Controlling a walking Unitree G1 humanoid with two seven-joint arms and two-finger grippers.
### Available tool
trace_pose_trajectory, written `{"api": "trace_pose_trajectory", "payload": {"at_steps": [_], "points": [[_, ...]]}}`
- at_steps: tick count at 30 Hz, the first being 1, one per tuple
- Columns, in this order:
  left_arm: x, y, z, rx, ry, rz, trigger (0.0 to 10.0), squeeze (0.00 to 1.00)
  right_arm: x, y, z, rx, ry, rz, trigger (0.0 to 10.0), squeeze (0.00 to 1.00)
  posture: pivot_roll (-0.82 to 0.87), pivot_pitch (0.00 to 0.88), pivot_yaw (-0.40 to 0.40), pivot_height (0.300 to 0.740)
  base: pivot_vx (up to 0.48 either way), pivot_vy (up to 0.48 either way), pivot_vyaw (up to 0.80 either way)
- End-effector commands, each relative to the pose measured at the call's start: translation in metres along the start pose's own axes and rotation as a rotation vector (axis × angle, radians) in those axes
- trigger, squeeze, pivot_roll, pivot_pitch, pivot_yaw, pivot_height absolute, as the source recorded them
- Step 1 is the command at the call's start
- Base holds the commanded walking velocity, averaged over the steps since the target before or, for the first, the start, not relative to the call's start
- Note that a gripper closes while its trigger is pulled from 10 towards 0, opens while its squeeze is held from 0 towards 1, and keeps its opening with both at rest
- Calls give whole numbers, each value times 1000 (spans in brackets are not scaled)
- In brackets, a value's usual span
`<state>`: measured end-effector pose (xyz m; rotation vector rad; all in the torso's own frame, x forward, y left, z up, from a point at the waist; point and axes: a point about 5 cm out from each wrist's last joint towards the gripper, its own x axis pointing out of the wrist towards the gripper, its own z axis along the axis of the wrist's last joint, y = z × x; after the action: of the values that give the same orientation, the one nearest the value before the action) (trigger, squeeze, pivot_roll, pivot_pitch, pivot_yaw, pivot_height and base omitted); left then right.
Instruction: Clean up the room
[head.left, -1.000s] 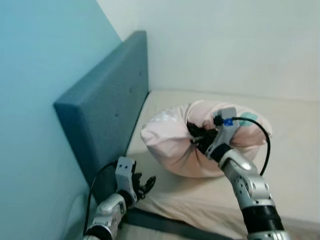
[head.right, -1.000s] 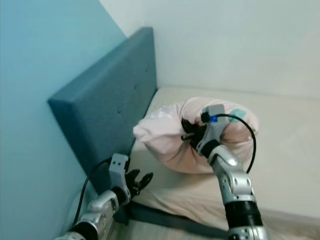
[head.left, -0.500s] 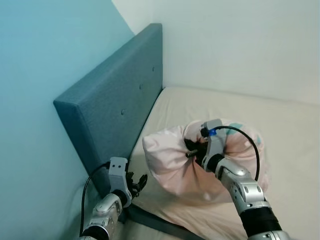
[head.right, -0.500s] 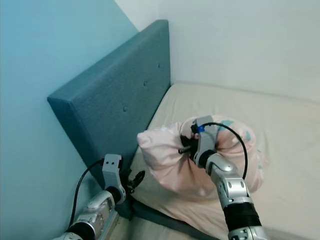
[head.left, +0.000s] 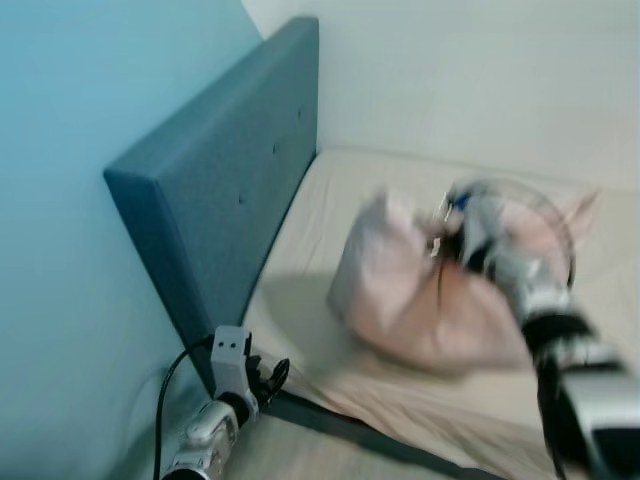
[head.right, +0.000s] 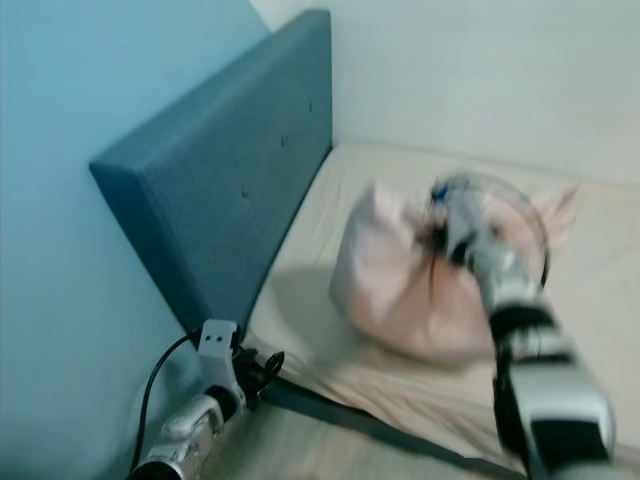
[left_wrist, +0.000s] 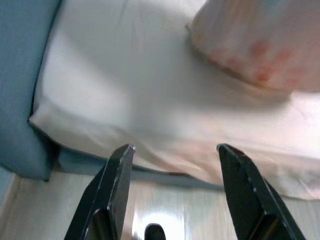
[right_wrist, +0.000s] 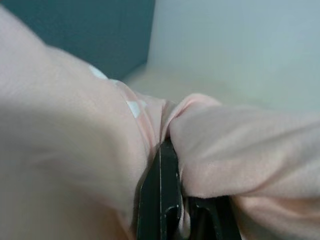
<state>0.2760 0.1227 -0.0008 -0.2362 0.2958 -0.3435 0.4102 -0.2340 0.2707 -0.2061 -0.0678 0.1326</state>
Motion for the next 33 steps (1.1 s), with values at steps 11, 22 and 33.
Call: {"api": "trace_pose_trajectory", "payload": {"at_steps": [11, 22, 33], "points": [[-17, 19, -3, 23, -23, 62, 10000, 0, -8, 65, 213, 312, -815, 507, 10000, 0, 26, 200, -47, 740, 0, 0, 0], [-28, 21, -11, 30, -2, 47, 10000, 0, -38, 172, 0, 191, -393, 804, 10000, 0, 18, 210, 9, 740, 0, 0, 0], [-25, 19, -8, 29, 4, 23, 10000, 0, -60, 154, -58, 251, -199, 617, 10000, 0, -10, 203, 20, 740, 0, 0, 0]]}}
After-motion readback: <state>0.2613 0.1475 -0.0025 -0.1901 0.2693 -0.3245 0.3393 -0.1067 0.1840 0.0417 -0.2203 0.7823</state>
